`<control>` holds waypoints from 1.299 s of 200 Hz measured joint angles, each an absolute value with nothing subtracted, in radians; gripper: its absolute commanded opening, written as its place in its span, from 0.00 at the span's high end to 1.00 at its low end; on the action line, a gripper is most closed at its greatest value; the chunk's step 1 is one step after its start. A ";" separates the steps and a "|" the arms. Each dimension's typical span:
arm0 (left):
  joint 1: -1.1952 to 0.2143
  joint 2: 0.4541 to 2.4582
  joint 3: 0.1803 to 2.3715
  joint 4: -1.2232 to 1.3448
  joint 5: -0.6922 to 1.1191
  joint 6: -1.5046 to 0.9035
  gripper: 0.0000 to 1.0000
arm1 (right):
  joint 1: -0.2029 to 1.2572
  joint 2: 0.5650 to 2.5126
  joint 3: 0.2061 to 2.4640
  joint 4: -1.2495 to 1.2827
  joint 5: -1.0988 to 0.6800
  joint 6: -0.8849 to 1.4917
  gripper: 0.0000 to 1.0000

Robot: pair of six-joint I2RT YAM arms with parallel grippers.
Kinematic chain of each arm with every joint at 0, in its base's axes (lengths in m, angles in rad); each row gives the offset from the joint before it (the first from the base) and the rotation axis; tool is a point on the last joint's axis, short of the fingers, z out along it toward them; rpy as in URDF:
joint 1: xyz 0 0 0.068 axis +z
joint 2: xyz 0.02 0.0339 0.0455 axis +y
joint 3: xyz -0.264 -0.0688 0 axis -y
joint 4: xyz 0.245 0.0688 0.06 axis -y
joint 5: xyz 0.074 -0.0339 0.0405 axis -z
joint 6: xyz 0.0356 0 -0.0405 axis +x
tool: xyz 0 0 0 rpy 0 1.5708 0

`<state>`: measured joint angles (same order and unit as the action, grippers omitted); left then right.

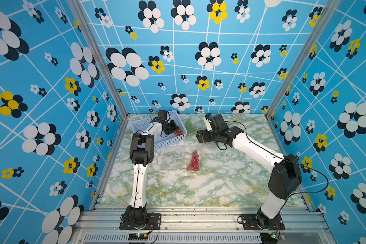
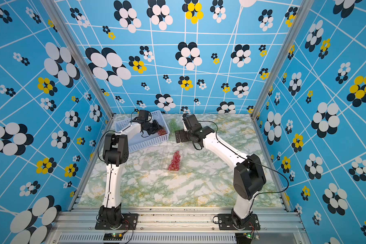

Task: Pack grapes into containers
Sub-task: Pick up the grape from the basket.

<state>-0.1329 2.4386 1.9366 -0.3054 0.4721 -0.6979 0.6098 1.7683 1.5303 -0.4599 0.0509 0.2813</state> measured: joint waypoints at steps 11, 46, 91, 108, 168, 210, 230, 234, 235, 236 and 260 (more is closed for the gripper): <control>-0.131 2.432 1.921 -0.291 0.478 -0.699 0.73 | 0.610 1.769 1.530 -0.459 0.051 0.284 0.01; -0.117 2.378 1.868 -0.285 0.483 -0.700 0.73 | 0.610 1.768 1.530 -0.459 0.050 0.297 0.01; -0.092 2.278 1.816 -0.284 0.484 -0.699 0.72 | 0.610 1.768 1.521 -0.457 0.041 0.313 0.01; -0.088 2.239 1.799 -0.285 0.483 -0.699 0.73 | 0.610 1.768 1.513 -0.458 0.039 0.319 0.01; -0.087 2.094 1.740 -0.294 0.483 -0.695 0.72 | 0.618 1.738 1.479 -0.453 0.031 0.337 0.01; -0.099 1.955 1.649 -0.315 0.483 -0.694 0.71 | 0.626 1.677 1.419 -0.453 0.027 0.355 0.01; -0.125 1.890 1.605 -0.332 0.482 -0.687 0.71 | 0.626 1.641 1.389 -0.452 0.028 0.361 0.01; -0.131 1.880 1.598 -0.336 0.482 -0.687 0.71 | 0.626 1.632 1.381 -0.452 0.028 0.362 0.01; -0.134 1.875 1.595 -0.337 0.483 -0.686 0.71 | 0.626 1.630 1.380 -0.452 0.028 0.362 0.01; -0.136 1.872 1.593 -0.337 0.483 -0.686 0.71 | 0.626 1.626 1.377 -0.452 0.028 0.363 0.01; -0.199 1.796 1.533 -0.350 0.482 -0.680 0.70 | 0.626 1.572 1.329 -0.451 0.031 0.375 0.01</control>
<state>-0.1993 1.7958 1.5326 -0.3500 0.4820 -0.6796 0.6262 1.5723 1.3293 -0.4515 0.0315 0.3752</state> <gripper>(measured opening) 0.296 0.992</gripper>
